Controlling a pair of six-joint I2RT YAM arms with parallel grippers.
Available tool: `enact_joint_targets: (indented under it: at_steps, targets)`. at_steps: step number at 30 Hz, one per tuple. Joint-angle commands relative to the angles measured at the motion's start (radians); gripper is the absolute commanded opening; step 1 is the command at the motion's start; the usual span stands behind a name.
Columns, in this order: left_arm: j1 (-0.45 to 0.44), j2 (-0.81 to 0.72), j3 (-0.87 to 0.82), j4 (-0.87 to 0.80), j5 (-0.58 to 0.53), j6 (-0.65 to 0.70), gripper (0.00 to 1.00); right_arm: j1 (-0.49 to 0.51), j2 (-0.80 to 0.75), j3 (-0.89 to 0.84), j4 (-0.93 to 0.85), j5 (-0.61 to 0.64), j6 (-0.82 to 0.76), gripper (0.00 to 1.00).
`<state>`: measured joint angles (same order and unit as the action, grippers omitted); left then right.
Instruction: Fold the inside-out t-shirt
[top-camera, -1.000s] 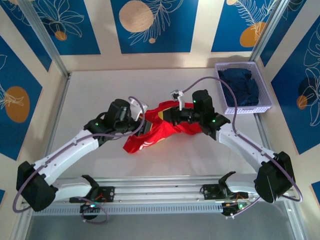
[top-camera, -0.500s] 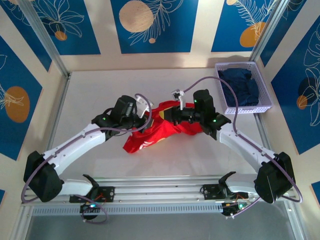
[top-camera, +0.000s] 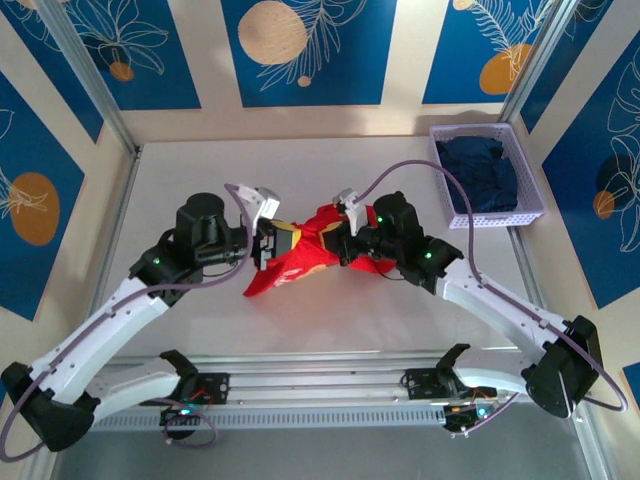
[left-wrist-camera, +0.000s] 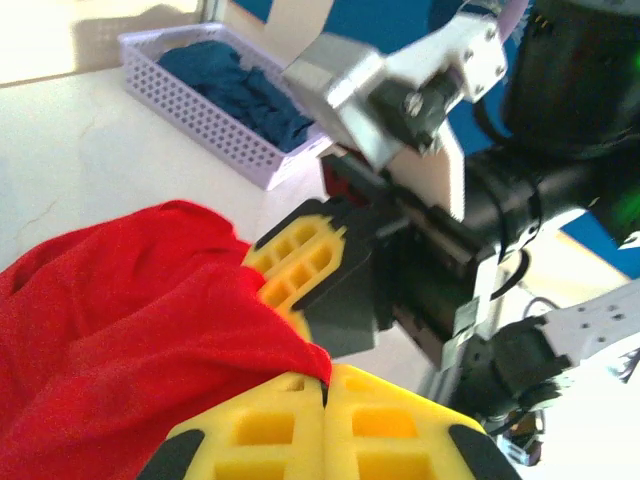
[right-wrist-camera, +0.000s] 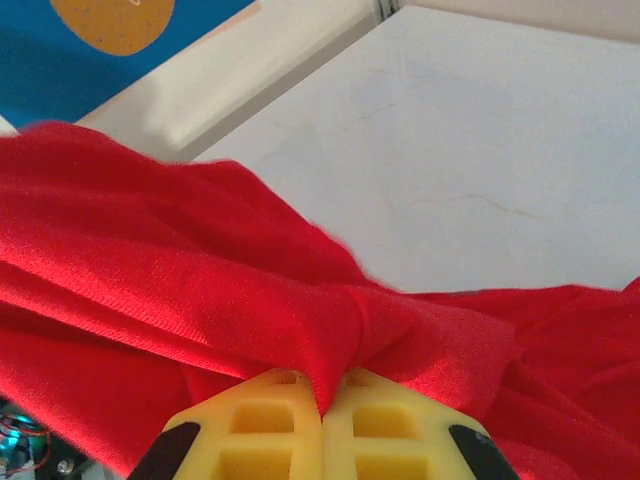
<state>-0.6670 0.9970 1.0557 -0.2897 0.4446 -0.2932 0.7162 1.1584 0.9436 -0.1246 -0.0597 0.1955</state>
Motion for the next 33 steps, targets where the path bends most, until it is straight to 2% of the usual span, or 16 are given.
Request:
enact_joint_targets:
  at_steps: [1,6,8,10,14,19,26,33]
  targets:
    - [0.012,-0.008,-0.006,0.038,0.083,-0.027,0.00,0.022,-0.018,0.026,-0.027,0.124,-0.075,0.00]
    - [0.012,-0.016,-0.033,-0.006,0.069,0.065,0.00,-0.012,-0.009,0.073,-0.119,0.176,0.029,0.04]
    - [0.012,-0.023,-0.056,0.008,0.085,0.096,0.00,-0.036,0.000,0.107,-0.184,0.173,0.076,0.02]
    - [0.012,-0.020,-0.076,0.012,0.093,0.121,0.00,-0.049,-0.013,0.100,-0.165,0.105,0.102,0.00]
    - [0.011,0.038,-0.095,-0.021,0.083,0.147,0.00,-0.088,-0.053,0.053,-0.027,-0.123,0.173,0.00]
    - [0.007,0.093,-0.091,-0.025,0.080,0.138,0.11,-0.099,-0.059,0.050,0.040,-0.264,0.194,0.00]
    - [0.001,0.095,-0.046,-0.043,-0.030,0.153,0.29,-0.103,-0.051,0.041,0.042,-0.298,0.185,0.00]
    - [-0.005,0.147,0.008,-0.091,-0.040,0.174,0.43,-0.104,-0.029,0.051,0.021,-0.301,0.165,0.00]
